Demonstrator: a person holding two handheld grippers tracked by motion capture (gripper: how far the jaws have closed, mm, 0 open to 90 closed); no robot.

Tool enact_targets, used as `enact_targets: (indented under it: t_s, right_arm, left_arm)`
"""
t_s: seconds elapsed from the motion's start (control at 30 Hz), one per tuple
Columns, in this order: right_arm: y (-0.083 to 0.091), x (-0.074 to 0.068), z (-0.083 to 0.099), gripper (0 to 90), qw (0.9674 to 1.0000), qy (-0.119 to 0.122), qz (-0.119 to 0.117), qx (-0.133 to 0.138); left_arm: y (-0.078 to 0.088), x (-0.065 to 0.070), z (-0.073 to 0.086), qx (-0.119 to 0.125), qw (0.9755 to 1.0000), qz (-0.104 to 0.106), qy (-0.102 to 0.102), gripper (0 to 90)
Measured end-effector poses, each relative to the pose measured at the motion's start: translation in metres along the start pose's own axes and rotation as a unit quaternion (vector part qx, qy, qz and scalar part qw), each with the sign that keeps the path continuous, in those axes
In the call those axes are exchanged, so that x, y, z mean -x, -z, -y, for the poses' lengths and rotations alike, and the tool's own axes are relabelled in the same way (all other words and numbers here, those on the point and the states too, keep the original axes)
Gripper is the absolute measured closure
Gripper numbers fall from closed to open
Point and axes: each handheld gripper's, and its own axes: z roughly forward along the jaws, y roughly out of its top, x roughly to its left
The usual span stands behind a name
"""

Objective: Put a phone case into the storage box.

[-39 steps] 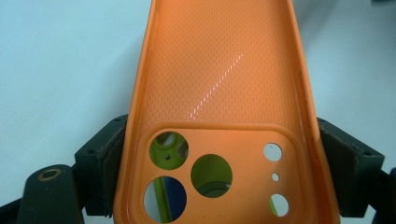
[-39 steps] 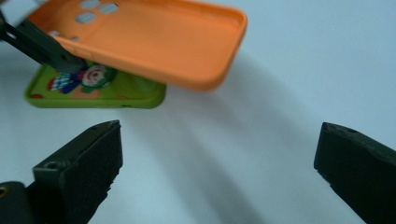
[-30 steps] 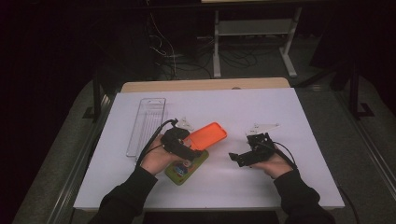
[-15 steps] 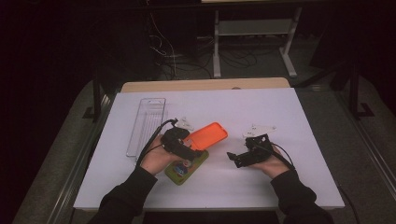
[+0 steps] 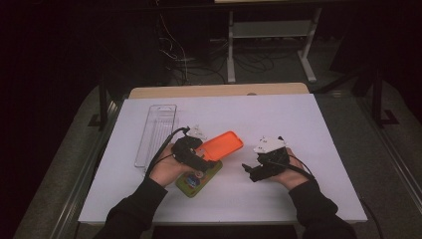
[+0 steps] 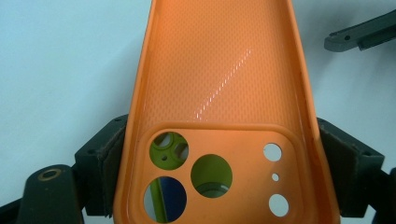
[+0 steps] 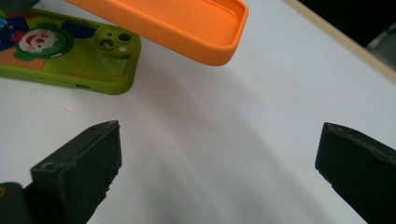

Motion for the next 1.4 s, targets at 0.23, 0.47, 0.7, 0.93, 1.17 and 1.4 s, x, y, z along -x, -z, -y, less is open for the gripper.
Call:
enact_targets:
  t_s: [0.23,0.47,0.7,0.93,1.17,1.4]
  right_arm:
    - [0.000,-0.003,-0.001,0.0,0.9970,0.068,0.036,-0.001]
    - [0.000,-0.011,-0.001,0.0,0.9846,0.155,0.081,0.000]
    - [-0.003,-0.020,0.001,0.0,0.9623,0.239,0.130,-0.001]
    - [-0.004,-0.024,0.000,0.0,0.9368,0.311,0.161,-0.002]
    - [-0.007,-0.035,0.000,0.0,0.9142,0.358,0.190,-0.002]
    - [-0.011,-0.043,-0.003,0.0,0.8906,0.411,0.195,-0.001]
  left_arm:
    - [-0.002,0.003,0.000,0.012,0.9999,-0.001,0.012,16.2]
    - [-0.001,0.001,0.000,0.002,1.0000,-0.001,-0.006,16.2]
    - [-0.001,0.001,0.000,0.000,1.0000,0.001,-0.006,16.2]
    - [-0.003,0.002,0.000,0.008,1.0000,0.004,0.003,16.3]
    - [-0.002,0.002,0.000,0.006,0.9999,0.005,0.007,16.3]
    - [-0.003,0.004,-0.001,0.009,0.9999,0.006,0.008,16.3]
